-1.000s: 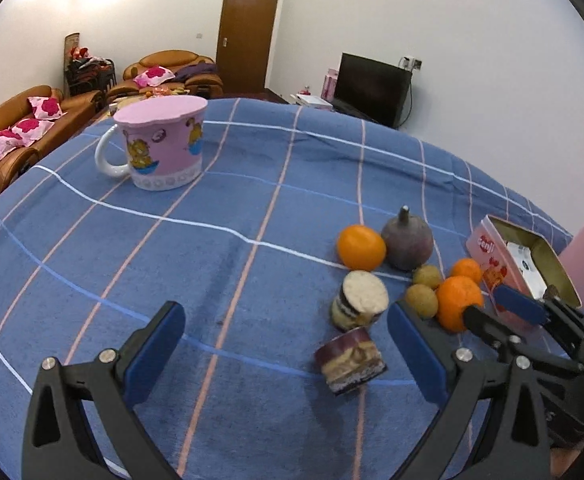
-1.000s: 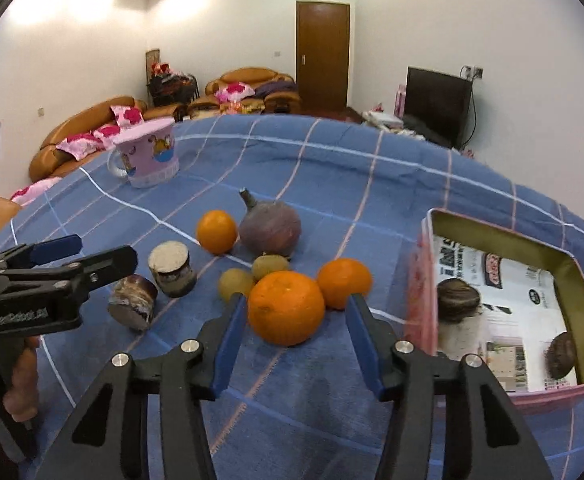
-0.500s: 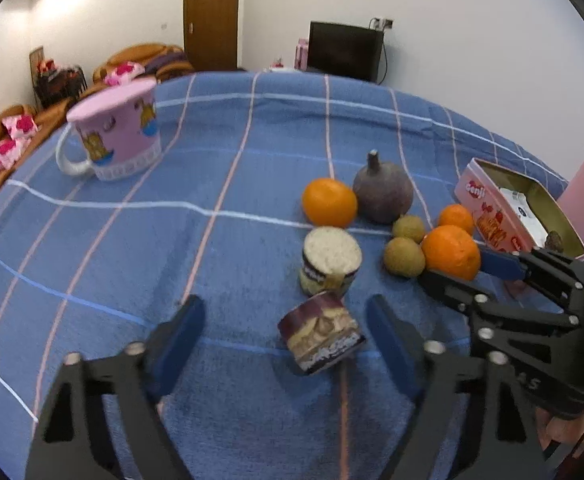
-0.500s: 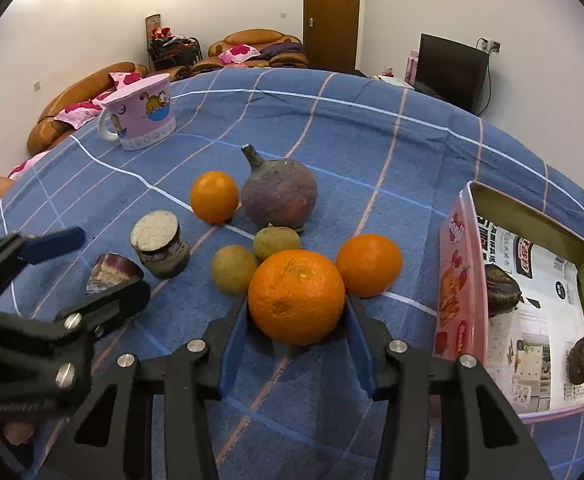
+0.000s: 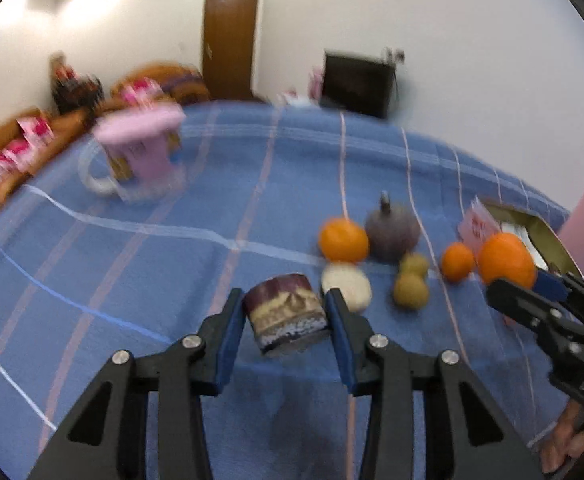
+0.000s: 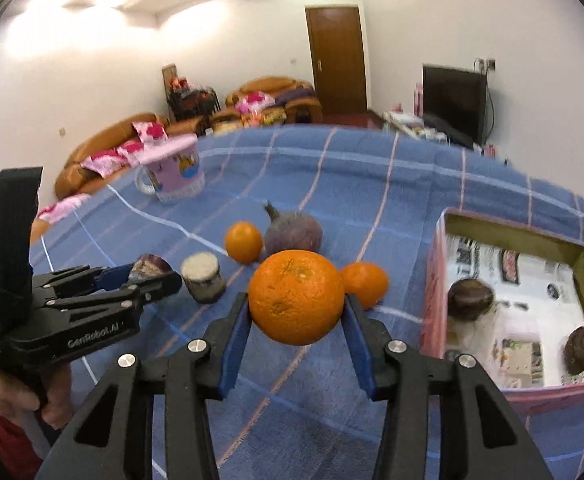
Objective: Organize fruits
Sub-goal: 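Grasp a cut purple sugarcane piece with the left tool while the right tool grasps a large orange, then carry the sugarcane piece over the tin with the left tool while the right tool carries the orange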
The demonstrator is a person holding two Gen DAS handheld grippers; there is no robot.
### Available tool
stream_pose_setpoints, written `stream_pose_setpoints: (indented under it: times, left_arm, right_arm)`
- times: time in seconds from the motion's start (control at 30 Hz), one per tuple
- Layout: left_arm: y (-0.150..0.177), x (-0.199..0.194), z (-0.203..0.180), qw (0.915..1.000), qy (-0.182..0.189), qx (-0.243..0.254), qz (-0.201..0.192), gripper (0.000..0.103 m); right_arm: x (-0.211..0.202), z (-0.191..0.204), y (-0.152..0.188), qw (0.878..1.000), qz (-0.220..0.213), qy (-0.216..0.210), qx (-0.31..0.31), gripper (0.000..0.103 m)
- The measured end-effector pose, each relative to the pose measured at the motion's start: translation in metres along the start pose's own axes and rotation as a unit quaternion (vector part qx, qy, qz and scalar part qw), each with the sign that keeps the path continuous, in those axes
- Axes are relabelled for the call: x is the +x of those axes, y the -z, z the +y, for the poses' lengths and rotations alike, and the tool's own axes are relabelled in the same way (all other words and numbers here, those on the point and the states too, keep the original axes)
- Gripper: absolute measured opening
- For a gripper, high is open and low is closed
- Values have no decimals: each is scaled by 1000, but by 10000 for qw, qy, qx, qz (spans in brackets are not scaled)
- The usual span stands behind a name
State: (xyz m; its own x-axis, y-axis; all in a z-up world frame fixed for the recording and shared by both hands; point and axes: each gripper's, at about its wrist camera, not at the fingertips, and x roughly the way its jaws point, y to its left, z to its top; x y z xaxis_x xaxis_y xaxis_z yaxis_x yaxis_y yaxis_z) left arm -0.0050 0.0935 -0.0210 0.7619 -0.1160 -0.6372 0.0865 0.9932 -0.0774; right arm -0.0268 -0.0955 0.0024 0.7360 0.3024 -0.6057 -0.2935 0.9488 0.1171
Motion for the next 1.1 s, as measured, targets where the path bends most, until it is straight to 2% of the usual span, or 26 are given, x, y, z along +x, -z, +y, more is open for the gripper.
stream_pose_setpoints:
  times: [0.1,0.27,0.37,0.5,0.67,0.87,1.1]
  left_arm:
    - [-1,-13,-2,9987,-232,48,-454,43]
    - [-5,-18,-5,9962,-389,72,-780,43]
    - [-7,-17,-5,9958,-436,5,-799,43]
    - [-7,-12,-11,9964,-461,-42,-717,43]
    - [-6,-13,-22,9956,-548,51,-756,43]
    - [-4,-15,-42,9937,-659,281,-860,43]
    - [-4,-15,-61,9938,-561,387,-875,43]
  right_arm:
    - [-12,-3,-3,9996,-264,-100,68,48]
    - [-21,-4,-5,9986,-533,-10,74,48]
    - [-26,-4,-5,9978,-654,-15,130,48]
    - [-31,1,-3,9952,-897,385,-62,48]
    - [-38,-2,-2,9917,-1128,614,-29,48]
    - [-43,-16,1,9899,-1201,751,102,48]
    - [-49,-26,8,9874,-1228,1000,67,48]
